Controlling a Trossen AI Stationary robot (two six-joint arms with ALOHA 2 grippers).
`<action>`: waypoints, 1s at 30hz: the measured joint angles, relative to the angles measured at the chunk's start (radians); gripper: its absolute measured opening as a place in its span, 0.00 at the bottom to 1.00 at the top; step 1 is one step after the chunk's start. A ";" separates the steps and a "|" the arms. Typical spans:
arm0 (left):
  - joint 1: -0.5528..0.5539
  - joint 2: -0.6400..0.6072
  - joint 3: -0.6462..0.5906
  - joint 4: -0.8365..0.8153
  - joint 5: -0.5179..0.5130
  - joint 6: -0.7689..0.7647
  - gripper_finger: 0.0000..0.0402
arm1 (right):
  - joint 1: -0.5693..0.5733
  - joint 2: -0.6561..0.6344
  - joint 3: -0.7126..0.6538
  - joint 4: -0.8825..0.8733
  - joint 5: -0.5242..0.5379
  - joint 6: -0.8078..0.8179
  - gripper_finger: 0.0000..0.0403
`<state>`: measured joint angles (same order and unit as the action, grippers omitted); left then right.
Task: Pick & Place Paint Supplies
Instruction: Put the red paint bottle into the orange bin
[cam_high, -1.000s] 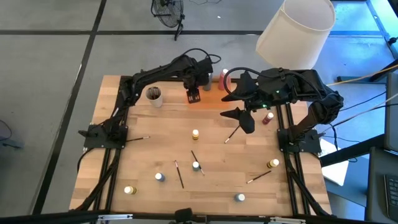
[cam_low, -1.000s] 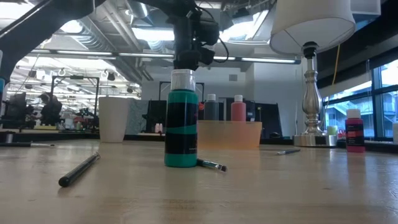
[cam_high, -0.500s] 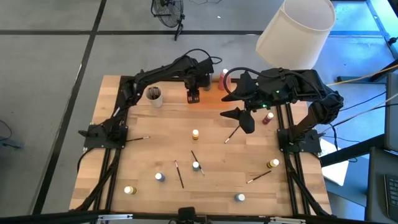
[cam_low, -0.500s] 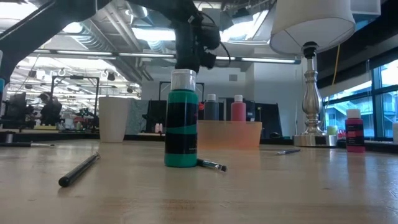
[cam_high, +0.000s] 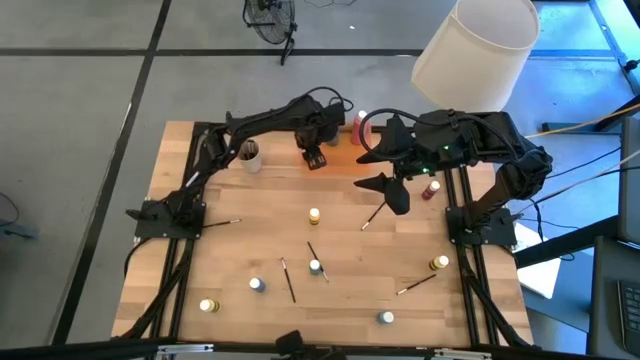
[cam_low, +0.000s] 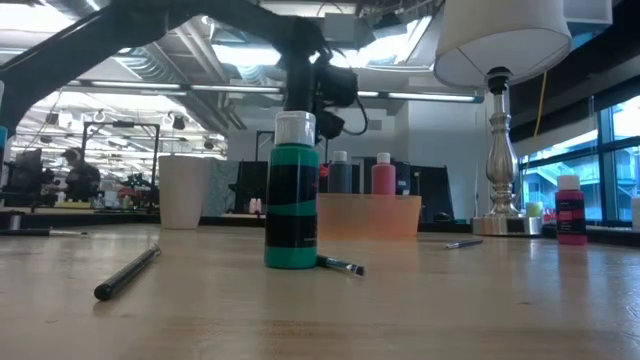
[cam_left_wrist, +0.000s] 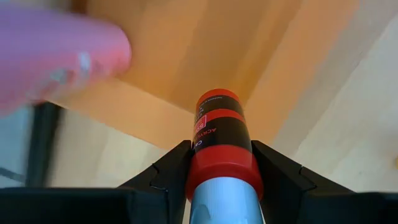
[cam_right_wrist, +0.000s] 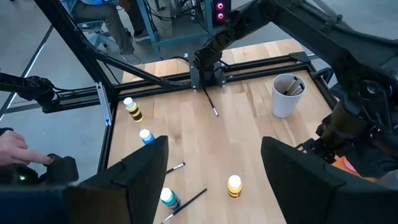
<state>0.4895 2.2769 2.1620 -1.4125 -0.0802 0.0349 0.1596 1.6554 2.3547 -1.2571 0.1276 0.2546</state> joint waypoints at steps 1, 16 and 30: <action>0.004 0.005 0.000 -0.012 0.012 -0.018 0.37 | 0.000 0.000 0.000 0.000 0.000 0.000 0.65; 0.023 0.031 0.000 -0.032 0.034 -0.058 0.37 | 0.000 0.000 0.000 -0.021 -0.001 -0.008 0.65; 0.023 0.059 0.000 -0.032 0.053 -0.060 0.37 | 0.000 0.000 0.000 -0.021 -0.002 -0.004 0.65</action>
<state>0.5125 2.3357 2.1620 -1.4444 -0.0277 -0.0246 0.1593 1.6558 2.3547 -1.2785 0.1254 0.2508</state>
